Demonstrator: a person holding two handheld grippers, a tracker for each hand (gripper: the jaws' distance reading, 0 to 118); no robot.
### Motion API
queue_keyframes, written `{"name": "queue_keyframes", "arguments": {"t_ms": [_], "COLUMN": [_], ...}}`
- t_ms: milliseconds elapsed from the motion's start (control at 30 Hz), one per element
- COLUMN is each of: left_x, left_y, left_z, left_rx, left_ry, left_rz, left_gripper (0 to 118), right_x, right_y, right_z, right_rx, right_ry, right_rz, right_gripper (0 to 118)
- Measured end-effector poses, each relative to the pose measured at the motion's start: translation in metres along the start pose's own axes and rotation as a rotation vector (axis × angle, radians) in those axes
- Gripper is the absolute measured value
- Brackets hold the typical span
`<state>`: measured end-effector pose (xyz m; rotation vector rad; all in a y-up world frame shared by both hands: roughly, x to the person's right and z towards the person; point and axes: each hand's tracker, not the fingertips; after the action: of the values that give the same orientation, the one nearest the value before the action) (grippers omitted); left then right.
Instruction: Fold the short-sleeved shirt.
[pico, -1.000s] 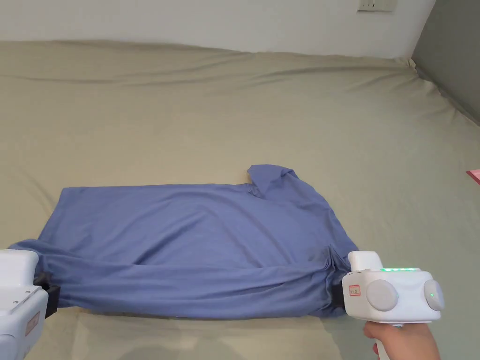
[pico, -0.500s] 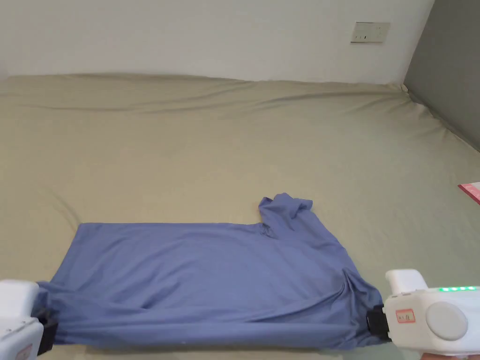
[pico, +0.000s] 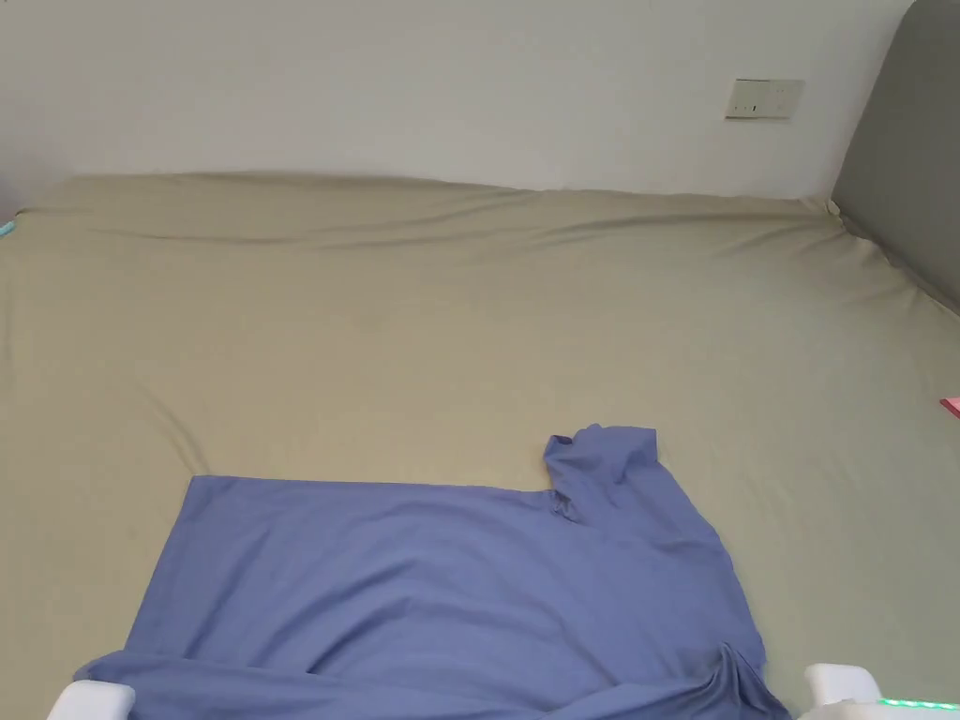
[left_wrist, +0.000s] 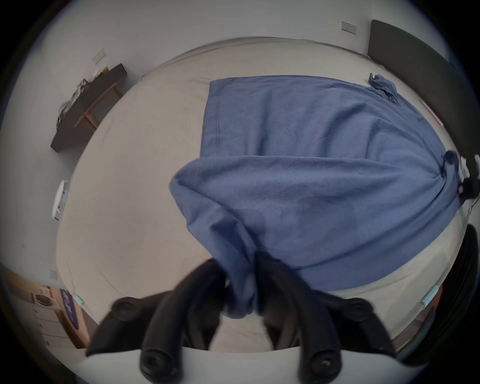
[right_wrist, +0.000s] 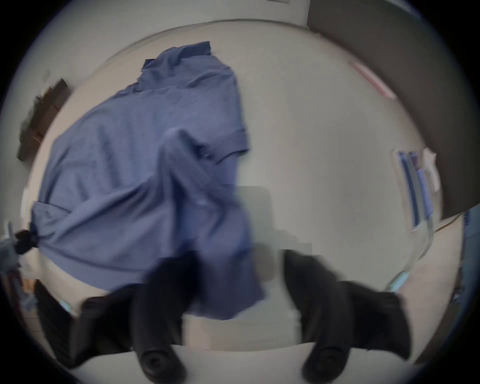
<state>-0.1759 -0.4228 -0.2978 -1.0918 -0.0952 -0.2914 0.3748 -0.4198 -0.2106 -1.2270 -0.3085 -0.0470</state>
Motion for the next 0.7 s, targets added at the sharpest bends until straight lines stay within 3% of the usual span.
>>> {"name": "queue_keyframes", "arguments": {"t_ms": [33, 67, 100, 133, 167, 333, 600, 667, 700], "left_x": [0.0, -0.002, -0.006, -0.008, -0.011, -0.017, 0.018, 0.028, 0.035], "left_y": [0.003, 0.007, 0.011, 0.009, 0.015, 0.055, 0.088, 0.091, 0.092], "left_z": [0.005, 0.012, 0.023, 0.037, 0.051, 0.136, 0.247, 0.255, 0.261], "left_rx": [0.003, 0.022, 0.056, 0.104, 0.184, 0.532, 0.926, 0.985, 1.014], "left_ry": [0.048, 0.079, 0.086, 0.081, 0.056, 0.044, 0.004, 0.024, 0.031], "left_rz": [-0.023, -0.022, -0.007, 0.018, 0.066, 0.184, 0.24, 0.217, 0.206], "left_gripper": [81, 89, 89, 102, 105, 104, 101, 88, 68], "right_x": [-0.003, 0.001, 0.004, 0.006, 0.017, 0.004, -0.071, -0.089, -0.098], "right_y": [0.001, 0.004, 0.008, 0.012, 0.022, 0.053, 0.055, 0.05, 0.049], "right_z": [0.017, 0.027, 0.04, 0.055, 0.064, 0.149, 0.272, 0.285, 0.288], "right_rx": [0.027, 0.062, 0.101, 0.143, 0.186, 0.528, 1.005, 1.056, 1.077], "right_ry": [-0.032, -0.032, -0.01, 0.01, 0.011, 0.0, 0.043, 0.033, 0.027], "right_rz": [0.004, -0.008, -0.031, -0.052, -0.066, -0.005, 0.135, 0.155, 0.165], "right_gripper": [106, 106, 106, 106, 106, 106, 106, 95, 75]}}
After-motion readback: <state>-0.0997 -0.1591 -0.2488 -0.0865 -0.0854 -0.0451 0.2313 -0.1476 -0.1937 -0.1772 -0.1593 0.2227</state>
